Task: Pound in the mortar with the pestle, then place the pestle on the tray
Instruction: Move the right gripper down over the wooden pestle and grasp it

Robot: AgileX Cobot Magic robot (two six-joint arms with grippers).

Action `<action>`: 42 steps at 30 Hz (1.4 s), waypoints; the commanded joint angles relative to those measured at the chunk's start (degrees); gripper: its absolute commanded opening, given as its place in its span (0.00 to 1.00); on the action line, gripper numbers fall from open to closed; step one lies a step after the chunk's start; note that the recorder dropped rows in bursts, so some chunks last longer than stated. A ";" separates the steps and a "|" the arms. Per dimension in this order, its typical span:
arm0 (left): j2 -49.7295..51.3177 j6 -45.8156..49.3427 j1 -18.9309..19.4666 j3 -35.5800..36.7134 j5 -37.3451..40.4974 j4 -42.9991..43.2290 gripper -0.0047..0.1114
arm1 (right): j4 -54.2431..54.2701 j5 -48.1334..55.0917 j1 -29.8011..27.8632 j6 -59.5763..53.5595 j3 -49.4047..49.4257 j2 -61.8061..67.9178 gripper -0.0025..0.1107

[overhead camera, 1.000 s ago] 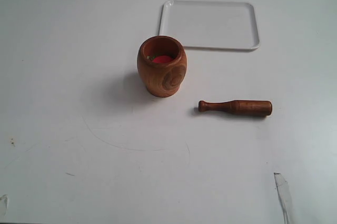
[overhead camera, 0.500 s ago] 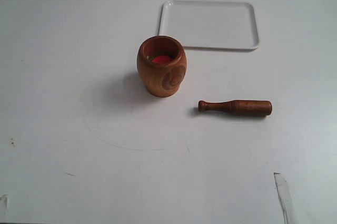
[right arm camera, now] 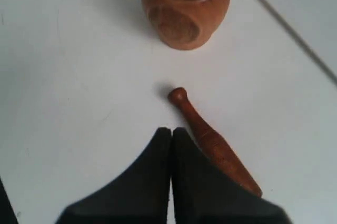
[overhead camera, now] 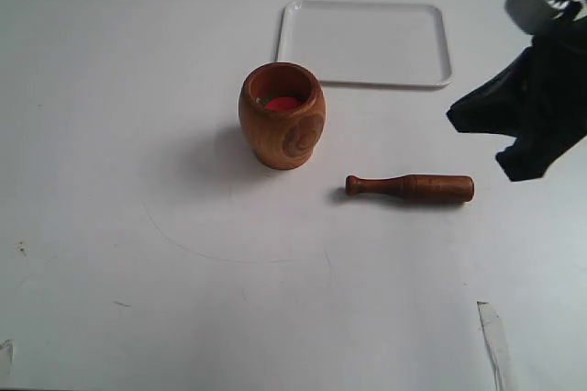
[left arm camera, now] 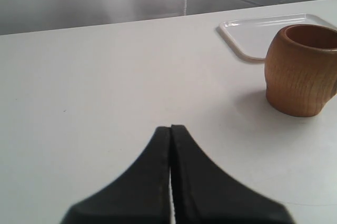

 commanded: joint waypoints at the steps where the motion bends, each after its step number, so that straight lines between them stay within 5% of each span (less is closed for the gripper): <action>1: -0.07 -0.47 -0.44 0.03 -0.17 -0.42 0.04 | 0.79 0.53 0.23 -5.04 -2.95 10.34 0.02; 16: -0.07 -0.47 -0.44 0.03 -0.17 -0.42 0.04 | -24.71 -7.64 18.51 0.46 -14.35 31.81 0.02; 21: -0.07 -0.47 -0.44 0.03 -0.17 -0.42 0.04 | -25.88 -6.68 19.11 0.46 -14.35 34.10 0.11; 29: -0.07 -0.47 -0.44 0.03 -0.17 -0.42 0.04 | -25.84 -7.40 19.11 0.46 -14.24 36.83 0.51; 42: -0.07 -0.47 -0.44 0.03 -0.17 -0.42 0.04 | -26.08 -12.34 19.24 0.62 -14.24 42.03 0.47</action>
